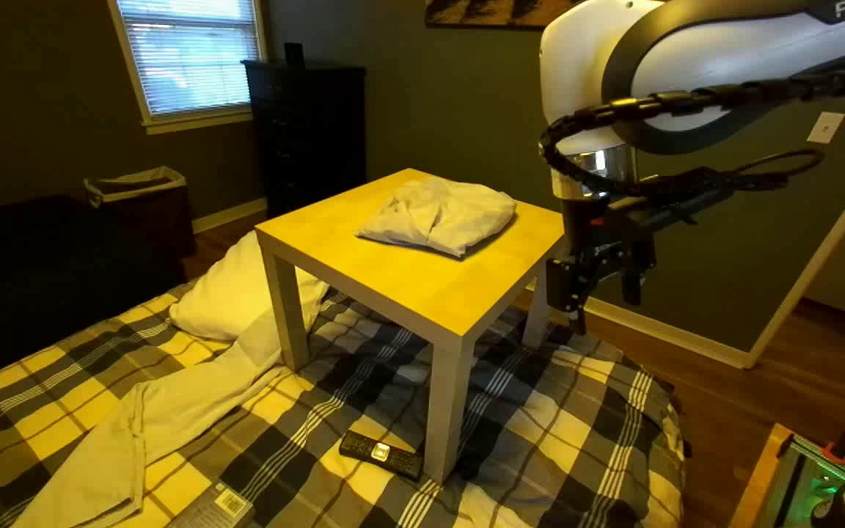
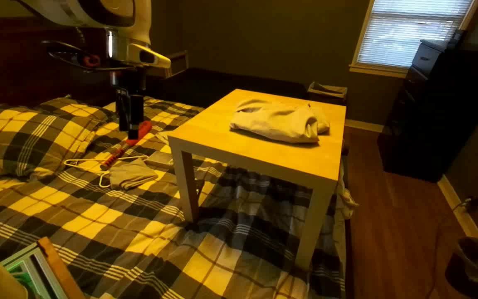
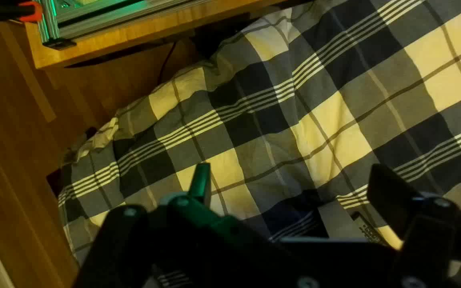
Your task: Fold the cloth on the table
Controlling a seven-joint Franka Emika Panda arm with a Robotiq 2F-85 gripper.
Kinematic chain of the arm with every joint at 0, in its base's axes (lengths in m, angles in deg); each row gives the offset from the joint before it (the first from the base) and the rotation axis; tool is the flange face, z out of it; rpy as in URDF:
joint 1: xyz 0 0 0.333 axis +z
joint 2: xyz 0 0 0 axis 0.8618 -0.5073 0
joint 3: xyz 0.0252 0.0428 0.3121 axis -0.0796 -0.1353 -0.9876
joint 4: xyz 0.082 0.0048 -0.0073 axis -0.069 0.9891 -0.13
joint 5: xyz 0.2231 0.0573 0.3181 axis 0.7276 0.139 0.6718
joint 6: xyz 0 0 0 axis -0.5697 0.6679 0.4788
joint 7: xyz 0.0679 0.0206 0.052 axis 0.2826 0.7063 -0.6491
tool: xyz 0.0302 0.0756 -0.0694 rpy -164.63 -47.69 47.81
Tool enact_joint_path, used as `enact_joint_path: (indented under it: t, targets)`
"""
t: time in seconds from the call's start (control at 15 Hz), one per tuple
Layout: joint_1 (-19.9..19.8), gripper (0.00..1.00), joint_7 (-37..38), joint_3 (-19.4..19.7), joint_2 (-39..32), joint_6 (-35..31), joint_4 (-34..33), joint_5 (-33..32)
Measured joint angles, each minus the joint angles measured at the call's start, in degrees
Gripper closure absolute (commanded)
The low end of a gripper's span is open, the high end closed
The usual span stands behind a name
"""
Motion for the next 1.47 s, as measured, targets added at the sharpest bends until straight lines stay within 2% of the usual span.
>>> enact_joint_path:
  t: [0.47, 0.67, 0.87, 1.2, 1.47]
  targets:
    - [0.2, 0.0, 0.0, 0.2, 0.0, -0.1, -0.1, -0.2]
    - [0.4, 0.0, 0.0, 0.0, -1.0, -4.7, -0.9, -3.4]
    - [1.0, 0.0, -0.1, -0.4, -4.1, -11.0, -2.7, -9.7]
    - [1.3, 0.0, -2.5, -0.6, -13.0, -21.0, -8.1, -25.5]
    - [1.9, 0.0, -4.7, 0.8, -21.4, -28.0, -13.5, -38.2]
